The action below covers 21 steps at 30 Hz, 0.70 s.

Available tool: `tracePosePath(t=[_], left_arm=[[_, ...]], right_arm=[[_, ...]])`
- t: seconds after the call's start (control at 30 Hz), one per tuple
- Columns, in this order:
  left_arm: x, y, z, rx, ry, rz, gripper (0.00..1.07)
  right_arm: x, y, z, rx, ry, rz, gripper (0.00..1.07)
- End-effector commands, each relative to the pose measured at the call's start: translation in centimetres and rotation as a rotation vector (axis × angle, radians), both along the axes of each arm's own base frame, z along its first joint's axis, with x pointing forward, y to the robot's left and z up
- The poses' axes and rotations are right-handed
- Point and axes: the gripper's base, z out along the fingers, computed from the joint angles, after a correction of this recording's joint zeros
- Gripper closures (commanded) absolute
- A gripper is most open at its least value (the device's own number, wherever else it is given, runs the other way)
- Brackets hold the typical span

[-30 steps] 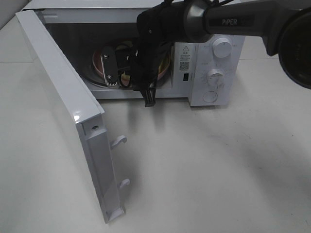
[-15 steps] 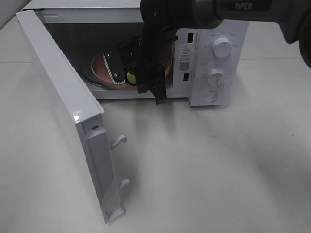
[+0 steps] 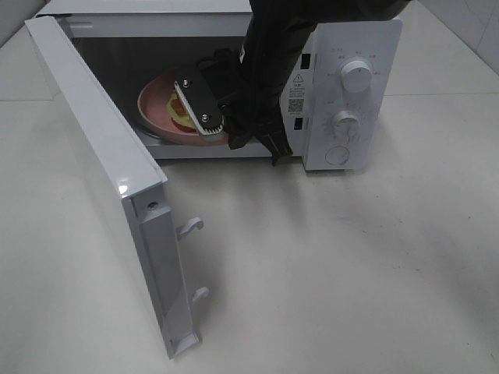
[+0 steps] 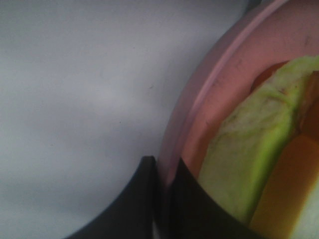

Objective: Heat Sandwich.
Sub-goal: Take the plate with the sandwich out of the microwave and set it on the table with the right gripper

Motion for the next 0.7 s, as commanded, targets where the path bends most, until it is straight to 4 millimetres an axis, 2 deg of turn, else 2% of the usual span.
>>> tracePosePath(t=[0.03,0.7], left_arm=[[-0.3,0.0,-0.1,0.001,-0.028,0.002,0.09],[-0.3,0.0,-0.1,0.001,-0.028,0.002,0.09]], right_arm=[[-0.6,-0.5,1.3,0.014,-0.027,0.023,1.07],[-5.8,-3.9,1.8,-0.025,0.001,0.092,1.07]])
